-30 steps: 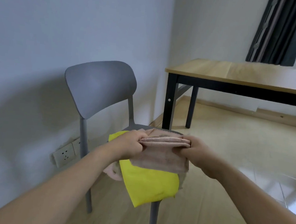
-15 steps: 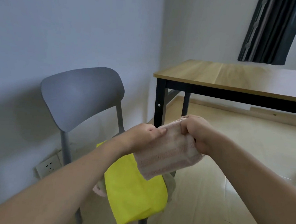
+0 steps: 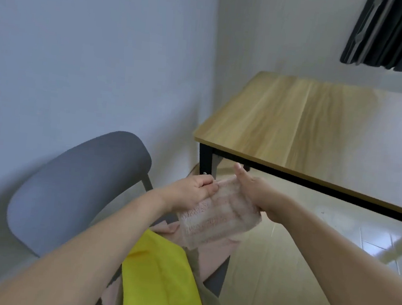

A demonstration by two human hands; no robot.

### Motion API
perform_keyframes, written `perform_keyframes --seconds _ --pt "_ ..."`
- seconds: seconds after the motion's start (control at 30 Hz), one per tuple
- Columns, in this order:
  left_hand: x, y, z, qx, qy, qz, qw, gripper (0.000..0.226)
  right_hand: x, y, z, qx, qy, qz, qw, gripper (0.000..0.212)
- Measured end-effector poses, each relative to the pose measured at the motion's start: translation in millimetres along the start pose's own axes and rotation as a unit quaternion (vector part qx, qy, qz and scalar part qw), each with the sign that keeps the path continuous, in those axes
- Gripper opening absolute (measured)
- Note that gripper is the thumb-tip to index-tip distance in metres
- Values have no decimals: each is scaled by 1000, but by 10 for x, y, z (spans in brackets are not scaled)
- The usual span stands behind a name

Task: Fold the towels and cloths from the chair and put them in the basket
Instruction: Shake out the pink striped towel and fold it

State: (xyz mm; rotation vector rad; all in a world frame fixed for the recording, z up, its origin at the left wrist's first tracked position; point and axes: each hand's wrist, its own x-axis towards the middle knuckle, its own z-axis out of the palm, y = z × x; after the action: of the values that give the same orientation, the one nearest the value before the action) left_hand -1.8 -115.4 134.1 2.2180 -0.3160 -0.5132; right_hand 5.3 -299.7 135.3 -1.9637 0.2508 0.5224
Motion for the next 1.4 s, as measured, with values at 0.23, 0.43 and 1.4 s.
perform_keyframes --seconds 0.23,0.43,1.4 --pt "-609 1665 -799 98 4 -68 993 30 -1169 -1216 -629 45 77 -36 995 59" --pt "-1107 2894 -767 46 55 9 997 23 -1995 -1636 -1583 94 51 6 994 72" --pt "883 6233 2179 -154 175 -18 972 39 -2396 89 -6044 320 56 2 946 36"
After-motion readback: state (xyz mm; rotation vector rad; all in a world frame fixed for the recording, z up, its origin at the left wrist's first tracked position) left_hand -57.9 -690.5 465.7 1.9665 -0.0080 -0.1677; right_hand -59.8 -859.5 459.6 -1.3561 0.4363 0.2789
